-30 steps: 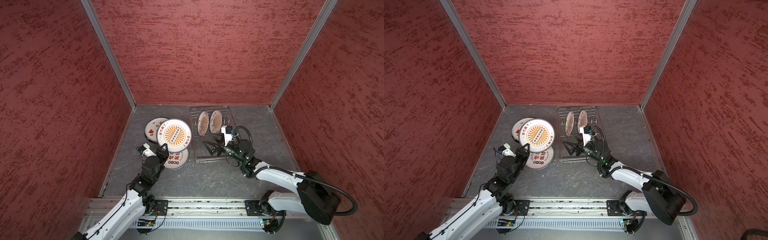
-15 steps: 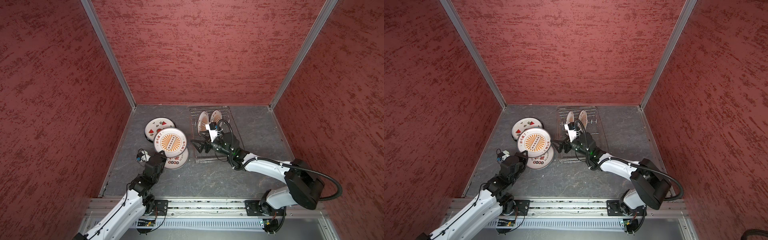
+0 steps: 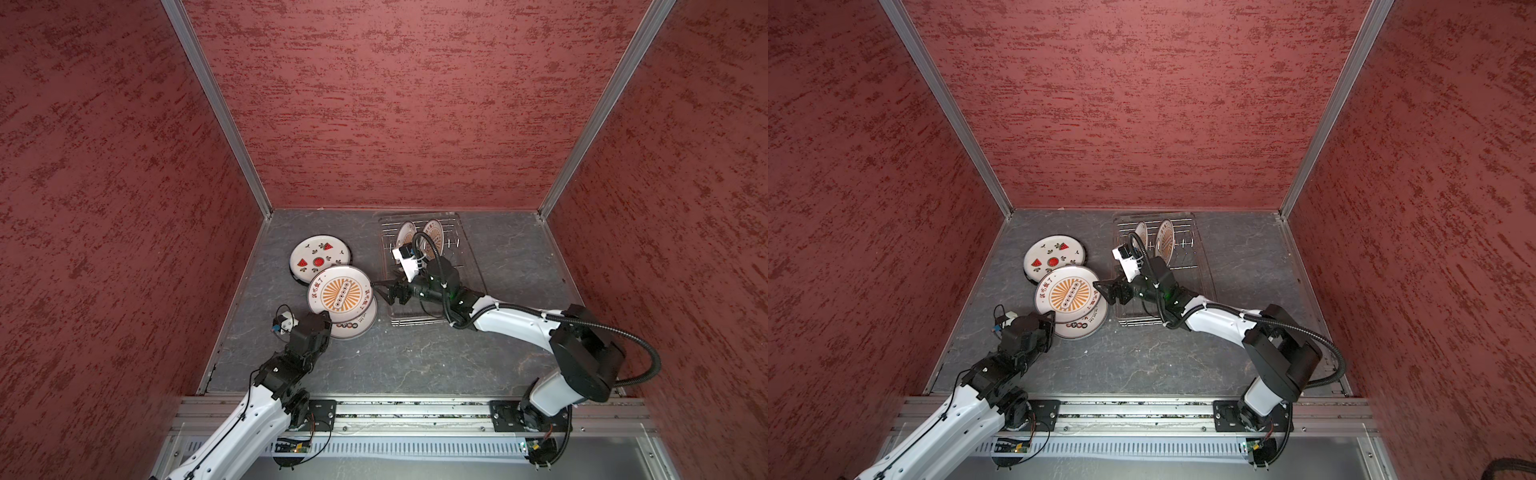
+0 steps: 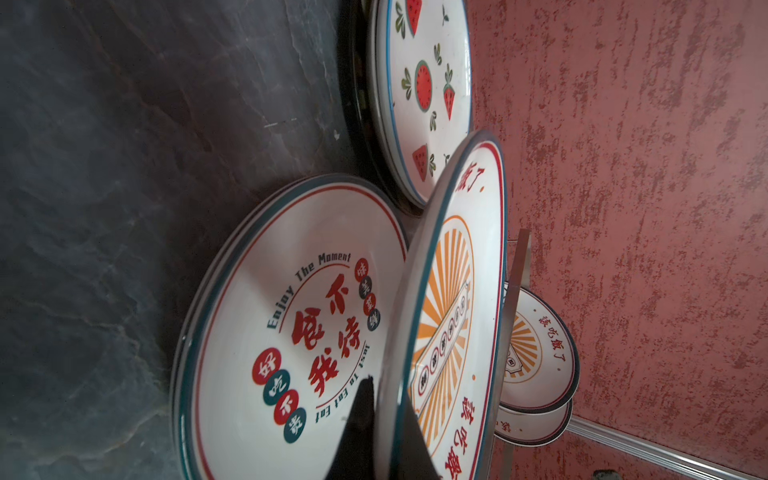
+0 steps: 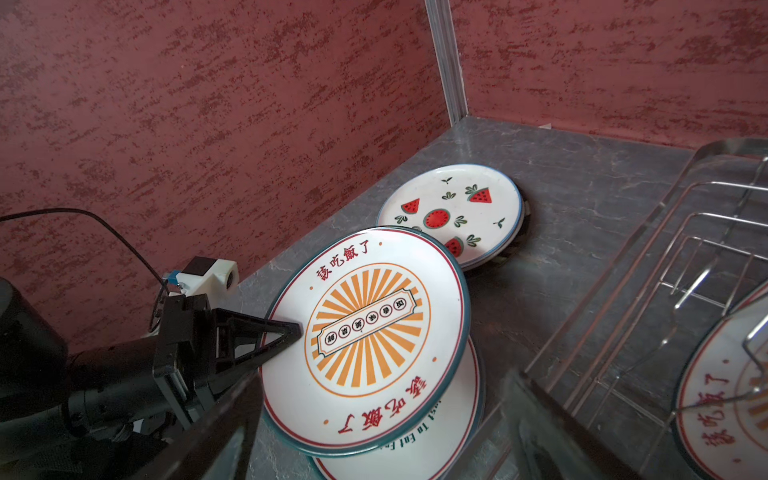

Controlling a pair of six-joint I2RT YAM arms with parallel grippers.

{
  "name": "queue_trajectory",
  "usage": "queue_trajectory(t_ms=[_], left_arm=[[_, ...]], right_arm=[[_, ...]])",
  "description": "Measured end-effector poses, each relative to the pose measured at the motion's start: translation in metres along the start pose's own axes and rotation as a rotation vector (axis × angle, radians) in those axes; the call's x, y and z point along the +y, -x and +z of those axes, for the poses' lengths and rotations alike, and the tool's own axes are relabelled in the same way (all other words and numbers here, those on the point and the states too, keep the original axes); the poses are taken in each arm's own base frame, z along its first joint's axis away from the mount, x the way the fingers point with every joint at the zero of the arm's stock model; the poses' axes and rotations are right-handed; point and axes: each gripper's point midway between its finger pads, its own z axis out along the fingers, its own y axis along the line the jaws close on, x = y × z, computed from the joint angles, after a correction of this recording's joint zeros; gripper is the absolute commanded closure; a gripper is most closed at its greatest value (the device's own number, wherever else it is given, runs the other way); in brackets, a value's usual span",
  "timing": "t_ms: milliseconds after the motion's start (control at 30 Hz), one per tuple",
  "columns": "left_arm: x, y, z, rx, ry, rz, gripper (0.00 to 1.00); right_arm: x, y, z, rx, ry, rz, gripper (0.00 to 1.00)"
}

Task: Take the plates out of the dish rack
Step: 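Carry the plate toward the red-text stack with the left gripper while the right gripper withdraws, then lower the sunburst plate onto the red-text plate stack with the left gripper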

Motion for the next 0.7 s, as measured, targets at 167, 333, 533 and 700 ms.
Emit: queue_trajectory(t_ms=[167, 333, 533, 700], left_arm=[[0.017, -0.005, 0.004, 0.020, 0.074, -0.020, 1.00], [0.029, -0.007, 0.002, 0.028, 0.144, -0.008, 1.00], [0.025, -0.008, -0.001, 0.034, 0.139, -0.016, 1.00], [0.029, -0.007, -0.002, 0.028, 0.155, -0.024, 1.00]], right_arm=[[-0.001, -0.003, 0.014, 0.051, 0.006, -0.008, 0.01], [-0.007, -0.012, 0.024, 0.106, -0.025, 0.004, 0.01], [-0.011, -0.027, 0.026, 0.160, -0.052, 0.015, 0.01], [-0.010, -0.026, 0.031, 0.172, -0.050, 0.001, 0.01]])
